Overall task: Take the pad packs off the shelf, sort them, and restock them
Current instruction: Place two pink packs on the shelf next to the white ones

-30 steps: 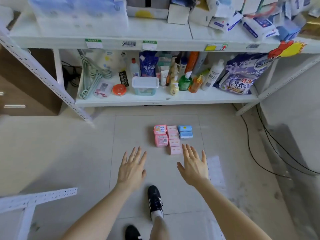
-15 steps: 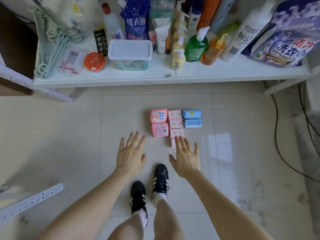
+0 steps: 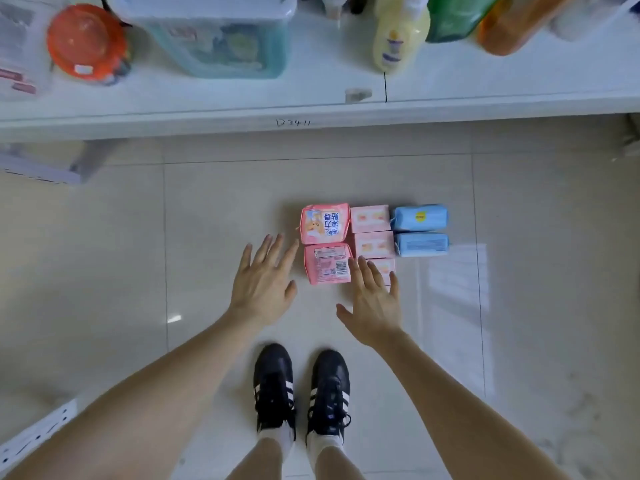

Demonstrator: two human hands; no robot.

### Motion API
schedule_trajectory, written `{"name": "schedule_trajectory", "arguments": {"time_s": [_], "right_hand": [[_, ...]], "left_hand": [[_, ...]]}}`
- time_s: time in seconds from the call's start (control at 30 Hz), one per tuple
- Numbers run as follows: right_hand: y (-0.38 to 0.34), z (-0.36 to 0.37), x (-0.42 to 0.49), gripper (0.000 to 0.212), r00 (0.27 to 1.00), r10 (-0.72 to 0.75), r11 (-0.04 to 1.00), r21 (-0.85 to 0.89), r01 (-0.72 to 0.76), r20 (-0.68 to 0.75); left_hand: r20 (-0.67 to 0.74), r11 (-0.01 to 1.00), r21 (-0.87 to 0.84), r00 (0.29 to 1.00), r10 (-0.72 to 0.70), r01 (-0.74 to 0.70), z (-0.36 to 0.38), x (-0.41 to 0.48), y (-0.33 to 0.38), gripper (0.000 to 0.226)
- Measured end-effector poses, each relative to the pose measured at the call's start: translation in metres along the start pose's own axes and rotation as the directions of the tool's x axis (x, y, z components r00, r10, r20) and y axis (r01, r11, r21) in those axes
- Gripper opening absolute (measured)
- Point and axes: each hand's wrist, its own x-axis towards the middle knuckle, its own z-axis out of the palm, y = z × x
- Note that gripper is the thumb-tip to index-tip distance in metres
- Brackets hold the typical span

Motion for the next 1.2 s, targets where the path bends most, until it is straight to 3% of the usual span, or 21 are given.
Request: {"name": "schedule_trajectory", "arguments": {"time_s": [0.37, 0.53, 0.67, 1.0, 1.2], "right_hand": [[0.014, 0.065, 0.088, 0.109, 0.998, -0.041, 0.999, -0.001, 0.041, -0.045], [0.014, 0.083, 0.092, 0.086, 0.981, -0.049, 0.999, -0.012, 0.048, -0.186], [0.008, 0.093, 0.083, 0.075, 0.98, -0.053, 0.999, -0.003, 0.053, -0.192], [0.002, 0.12, 0.056, 0.091, 0.992, -0.081, 0.988, 0.12, 0.092, -0.092], [0.004, 0.12, 0.058, 0.079, 0.995, -0.046, 0.955, 0.287, 0.07, -0.091]], "left_hand": [[-0.042, 0.997, -0.01, 0.996, 0.077, -0.077, 0.074, 0.098, -0.029, 0.075], [-0.037, 0.994, 0.006, 0.993, 0.114, -0.113, 0.087, 0.114, -0.041, 0.078], [-0.063, 0.988, -0.006, 0.986, 0.154, -0.155, 0.086, 0.127, -0.041, 0.08], [-0.035, 0.978, -0.024, 0.978, 0.207, -0.207, 0.082, 0.167, -0.018, 0.105], [-0.039, 0.971, -0.192, 0.99, 0.138, -0.143, 0.08, 0.167, -0.012, 0.093]]}}
